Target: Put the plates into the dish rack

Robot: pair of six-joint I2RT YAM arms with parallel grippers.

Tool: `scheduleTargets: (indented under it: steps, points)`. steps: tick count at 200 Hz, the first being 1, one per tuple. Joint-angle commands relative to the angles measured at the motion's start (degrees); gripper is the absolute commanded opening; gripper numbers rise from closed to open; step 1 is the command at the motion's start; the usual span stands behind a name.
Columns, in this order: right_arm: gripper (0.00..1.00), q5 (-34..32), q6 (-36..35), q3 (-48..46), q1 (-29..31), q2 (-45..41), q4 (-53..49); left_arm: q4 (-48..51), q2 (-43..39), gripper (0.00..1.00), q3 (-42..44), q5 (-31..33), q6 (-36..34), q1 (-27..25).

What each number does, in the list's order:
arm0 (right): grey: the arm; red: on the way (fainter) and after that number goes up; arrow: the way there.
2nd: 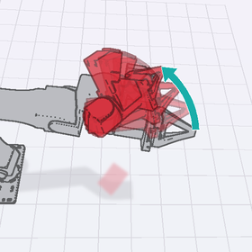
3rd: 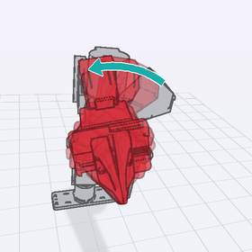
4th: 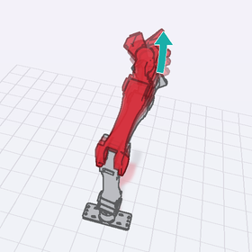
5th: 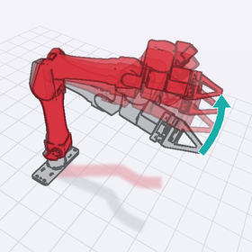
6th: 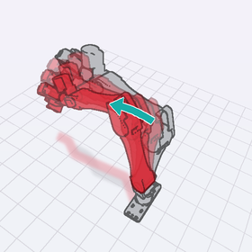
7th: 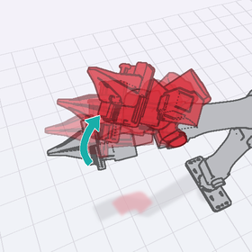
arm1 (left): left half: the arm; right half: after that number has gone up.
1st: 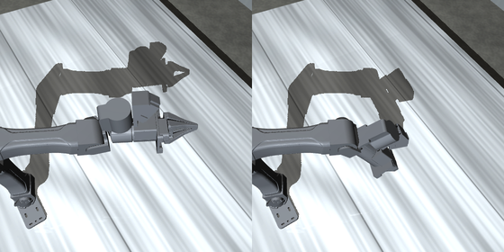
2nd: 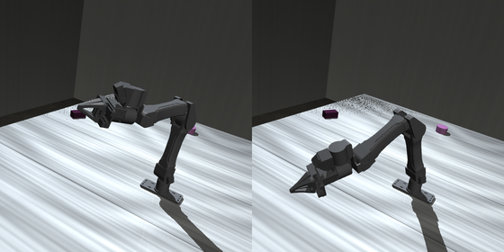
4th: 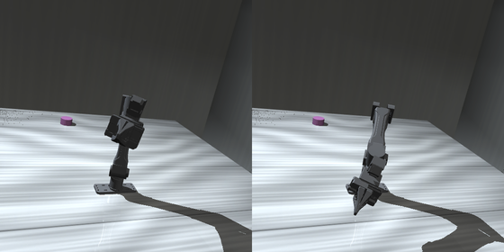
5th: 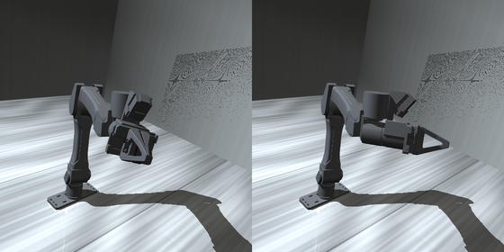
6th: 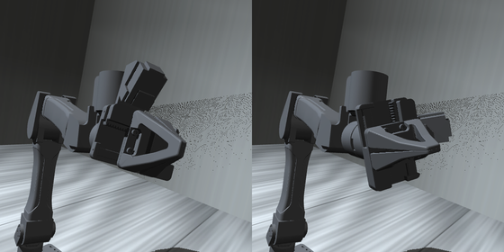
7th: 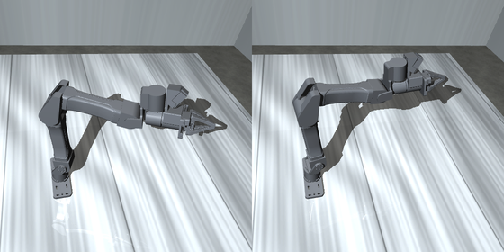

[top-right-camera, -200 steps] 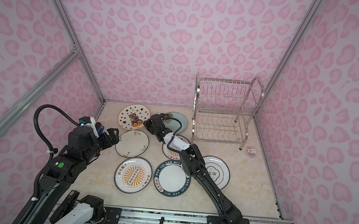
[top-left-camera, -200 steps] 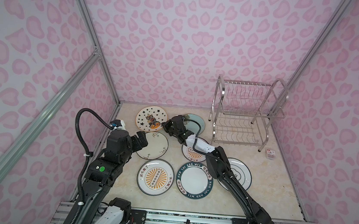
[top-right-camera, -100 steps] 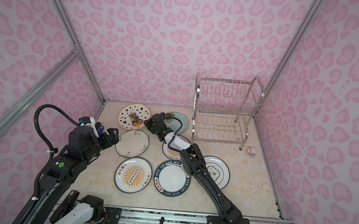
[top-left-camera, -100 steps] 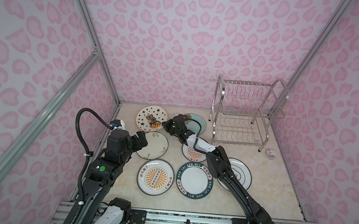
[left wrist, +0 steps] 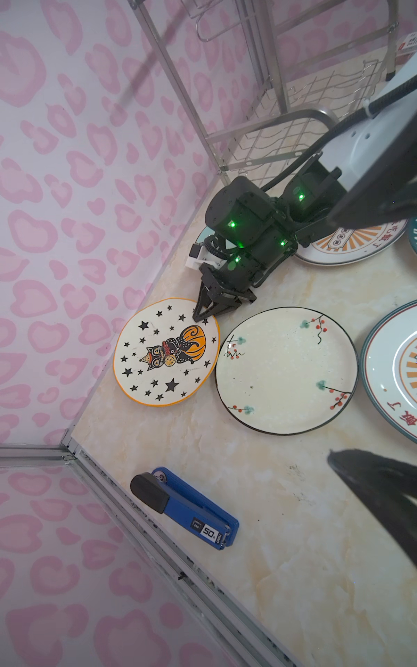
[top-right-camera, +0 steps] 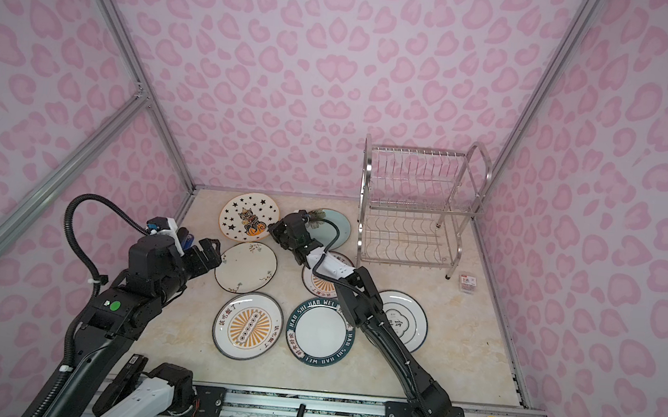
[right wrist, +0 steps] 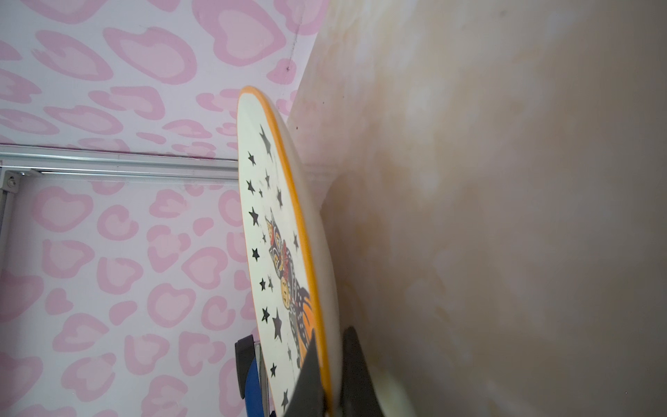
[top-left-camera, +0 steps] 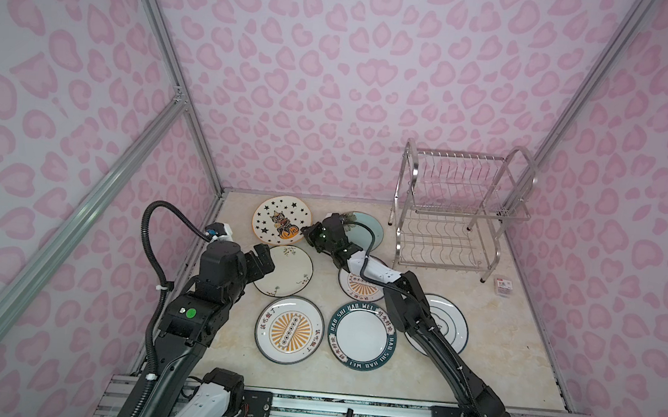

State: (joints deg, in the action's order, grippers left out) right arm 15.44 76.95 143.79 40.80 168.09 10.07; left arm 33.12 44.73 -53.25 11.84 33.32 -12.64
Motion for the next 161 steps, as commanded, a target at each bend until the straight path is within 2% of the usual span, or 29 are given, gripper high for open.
scheduleTargets:
  steps: [1,161]
  points:
    - [0.00,1.8,-0.3,-0.1,-0.2,-14.3,9.0,-0.5,0.2,0.97,0.0,0.5,0.1,0.0]
    - [0.00,4.1,-2.2,-1.9,-0.6,-21.5,9.2,-0.9,2.5,0.97,-1.0,0.3,-0.8,0.1]
